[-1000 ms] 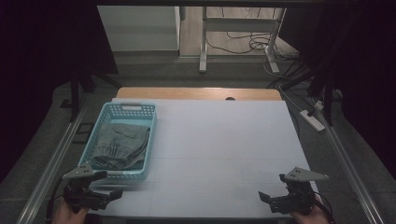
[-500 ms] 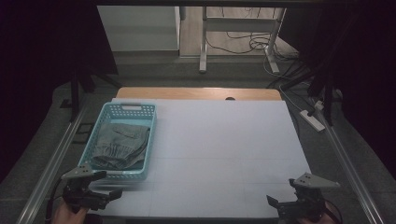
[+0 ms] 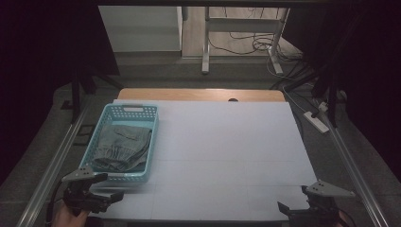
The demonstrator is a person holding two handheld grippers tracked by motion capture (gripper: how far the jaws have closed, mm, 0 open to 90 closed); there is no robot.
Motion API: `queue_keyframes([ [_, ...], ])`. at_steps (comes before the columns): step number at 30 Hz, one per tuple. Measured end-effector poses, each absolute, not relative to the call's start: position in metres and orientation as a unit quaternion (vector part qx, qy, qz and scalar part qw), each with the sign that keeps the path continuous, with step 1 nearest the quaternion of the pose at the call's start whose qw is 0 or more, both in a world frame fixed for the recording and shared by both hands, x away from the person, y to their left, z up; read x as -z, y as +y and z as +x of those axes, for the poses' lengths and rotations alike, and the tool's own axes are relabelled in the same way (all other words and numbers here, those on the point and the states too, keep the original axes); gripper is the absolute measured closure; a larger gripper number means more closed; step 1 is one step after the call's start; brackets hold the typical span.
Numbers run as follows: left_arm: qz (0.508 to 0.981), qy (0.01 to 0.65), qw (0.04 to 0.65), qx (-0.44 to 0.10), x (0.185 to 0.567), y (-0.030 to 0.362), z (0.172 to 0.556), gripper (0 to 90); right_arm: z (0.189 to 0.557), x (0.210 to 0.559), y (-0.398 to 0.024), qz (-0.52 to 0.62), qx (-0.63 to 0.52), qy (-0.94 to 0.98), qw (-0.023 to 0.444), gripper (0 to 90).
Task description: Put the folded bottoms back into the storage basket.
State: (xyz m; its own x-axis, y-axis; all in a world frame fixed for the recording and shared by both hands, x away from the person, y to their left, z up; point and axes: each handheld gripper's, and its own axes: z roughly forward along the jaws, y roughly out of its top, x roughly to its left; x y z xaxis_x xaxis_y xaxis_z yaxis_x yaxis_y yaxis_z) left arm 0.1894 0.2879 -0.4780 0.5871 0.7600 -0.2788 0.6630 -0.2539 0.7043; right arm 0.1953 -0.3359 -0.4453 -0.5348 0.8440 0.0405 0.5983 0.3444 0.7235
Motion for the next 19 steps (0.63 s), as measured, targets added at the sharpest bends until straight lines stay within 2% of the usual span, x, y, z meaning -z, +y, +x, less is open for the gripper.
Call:
queue_keyframes([
  [19, 0.789, 0.451, 0.412, -0.059, 0.478, 0.287, 0.190, 0.0, 0.192, 0.448, -0.349, 0.483, -0.346, 0.789, 0.155, 0.0],
])
